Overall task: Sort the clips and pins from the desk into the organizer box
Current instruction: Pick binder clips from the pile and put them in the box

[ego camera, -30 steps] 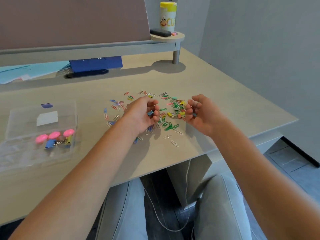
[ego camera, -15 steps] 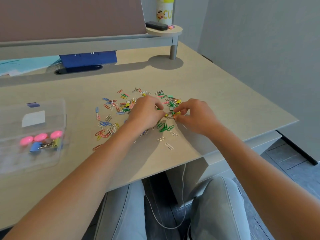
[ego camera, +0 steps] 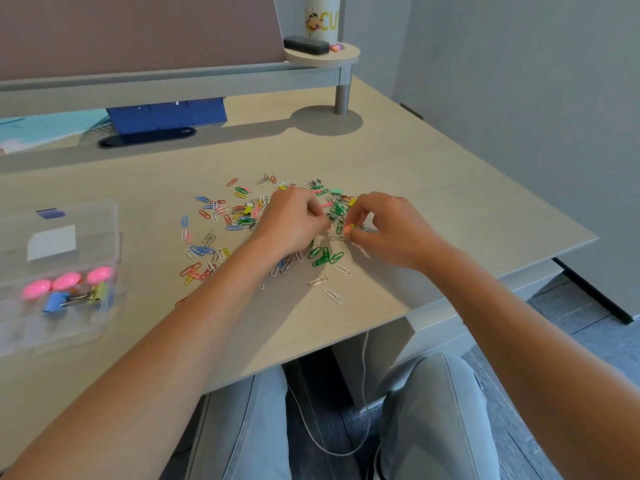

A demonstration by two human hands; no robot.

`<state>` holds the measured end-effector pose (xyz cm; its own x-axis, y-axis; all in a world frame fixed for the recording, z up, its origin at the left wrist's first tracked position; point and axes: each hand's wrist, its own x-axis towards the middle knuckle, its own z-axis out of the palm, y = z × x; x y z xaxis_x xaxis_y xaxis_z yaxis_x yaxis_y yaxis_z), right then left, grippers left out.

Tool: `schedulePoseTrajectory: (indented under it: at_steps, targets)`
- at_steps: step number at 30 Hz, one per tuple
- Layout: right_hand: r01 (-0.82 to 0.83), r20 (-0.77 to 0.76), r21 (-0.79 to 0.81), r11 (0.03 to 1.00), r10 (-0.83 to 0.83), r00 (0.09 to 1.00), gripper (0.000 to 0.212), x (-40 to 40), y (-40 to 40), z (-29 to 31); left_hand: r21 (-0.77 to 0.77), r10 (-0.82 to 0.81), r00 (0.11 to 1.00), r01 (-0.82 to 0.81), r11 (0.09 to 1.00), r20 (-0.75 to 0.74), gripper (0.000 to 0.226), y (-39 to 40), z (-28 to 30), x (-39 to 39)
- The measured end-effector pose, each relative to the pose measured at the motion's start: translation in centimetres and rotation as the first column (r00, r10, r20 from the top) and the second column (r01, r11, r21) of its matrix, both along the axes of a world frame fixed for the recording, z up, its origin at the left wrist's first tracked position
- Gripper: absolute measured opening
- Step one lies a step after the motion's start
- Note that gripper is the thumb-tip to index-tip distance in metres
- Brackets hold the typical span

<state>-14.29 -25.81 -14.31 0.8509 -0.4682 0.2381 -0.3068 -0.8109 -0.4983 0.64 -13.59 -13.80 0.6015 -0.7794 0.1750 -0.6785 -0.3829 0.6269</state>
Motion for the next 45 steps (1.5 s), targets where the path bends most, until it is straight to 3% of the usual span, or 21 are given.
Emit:
schedulePoseTrajectory:
  at_steps: [2,4,5,7,9,11,12,14,16,17,19,20,22,24,29,35,38,42,45]
  targets:
    - [0.064,0.108,0.274,0.960,-0.097,0.989,0.009,-0.5,0.0,0.1,-0.093,0.039,0.985,-0.056,0.994,-0.170,0.005,0.1,0.2,0.2]
    - [0.094,0.178,0.587,0.804,-0.241,0.954,0.008,-0.8,-0.1,0.4,-0.180,0.038,0.898,-0.129,0.975,-0.438,0.007,0.1,0.4,0.3]
    - [0.066,0.190,0.724,0.686,-0.291,0.938,0.007,-0.9,-0.1,0.7,-0.212,0.010,0.811,-0.165,0.963,-0.584,0.009,0.1,0.6,0.3]
    - [-0.042,0.193,0.918,0.394,-0.353,0.916,0.010,-0.9,-0.1,1.1,-0.264,-0.096,0.556,-0.230,0.937,-0.826,0.018,0.2,1.0,0.1]
    - [-0.158,0.180,0.983,0.089,-0.374,0.910,0.021,-0.9,-0.1,1.5,-0.298,-0.219,0.287,-0.270,0.915,-0.932,0.032,0.5,1.4,0.1]
    - [-0.259,0.185,0.955,-0.145,-0.391,0.902,0.032,-0.7,-0.2,1.5,-0.333,-0.323,0.086,-0.290,0.897,-0.943,0.040,0.9,1.8,0.3]
    - [-0.294,0.190,0.931,-0.214,-0.403,0.895,0.035,-0.6,-0.3,1.5,-0.335,-0.349,0.012,-0.312,0.889,-0.937,0.039,1.0,1.9,0.3]
    - [-0.324,0.193,0.909,-0.261,-0.426,0.884,0.033,-0.4,-0.1,1.4,-0.299,-0.344,-0.067,-0.362,0.883,-0.937,0.028,1.0,2.2,0.1]
    - [-0.277,0.168,0.942,-0.189,-0.447,0.878,0.025,0.1,0.1,1.6,-0.252,-0.301,-0.066,-0.398,0.882,-0.951,0.021,0.7,2.3,-0.1]
    - [-0.221,0.151,0.970,-0.105,-0.456,0.877,0.023,0.4,0.1,1.7,-0.234,-0.278,-0.049,-0.407,0.883,-0.959,0.021,0.6,2.2,-0.2]
    - [-0.037,0.116,0.983,0.177,-0.460,0.880,0.019,0.8,0.2,1.7,-0.210,-0.233,-0.008,-0.411,0.887,-0.972,0.021,0.5,2.1,-0.2]
    - [0.093,0.095,0.923,0.373,-0.456,0.885,0.017,0.9,0.2,1.6,-0.204,-0.218,0.013,-0.411,0.888,-0.976,0.021,0.5,2.0,-0.2]
    - [0.283,0.058,0.618,0.734,-0.401,0.914,0.017,0.9,0.3,1.2,-0.202,-0.195,0.061,-0.421,0.884,-0.979,0.024,0.7,1.9,0.0]
    - [0.304,0.004,0.325,0.895,-0.323,0.946,0.022,1.0,0.5,0.7,-0.200,-0.164,0.118,-0.441,0.875,-0.979,0.028,0.7,1.5,0.4]
    - [0.311,-0.046,0.064,0.948,-0.308,0.950,0.025,1.3,1.0,-0.2,-0.188,-0.097,0.234,-0.406,0.895,-0.967,0.027,0.4,1.0,1.0]
    - [0.350,-0.078,-0.039,0.936,-0.352,0.933,0.014,2.1,1.1,-0.3,-0.180,-0.068,0.307,-0.354,0.918,-0.949,0.027,-0.3,1.2,1.2]
    - [0.349,-0.074,-0.042,0.936,-0.352,0.933,0.009,2.4,0.9,-0.2,-0.191,-0.029,0.505,-0.271,0.943,-0.863,0.026,-0.9,1.3,1.5]
    - [0.243,-0.107,-0.173,0.954,-0.264,0.959,0.014,2.4,0.6,-0.3,-0.162,-0.006,0.862,-0.089,0.983,-0.507,0.014,-2.4,1.5,1.9]
    - [0.165,-0.108,-0.225,0.960,-0.192,0.975,0.018,2.2,0.3,-0.4,-0.108,-0.077,0.968,0.052,0.993,-0.240,0.012,-4.1,1.4,2.3]
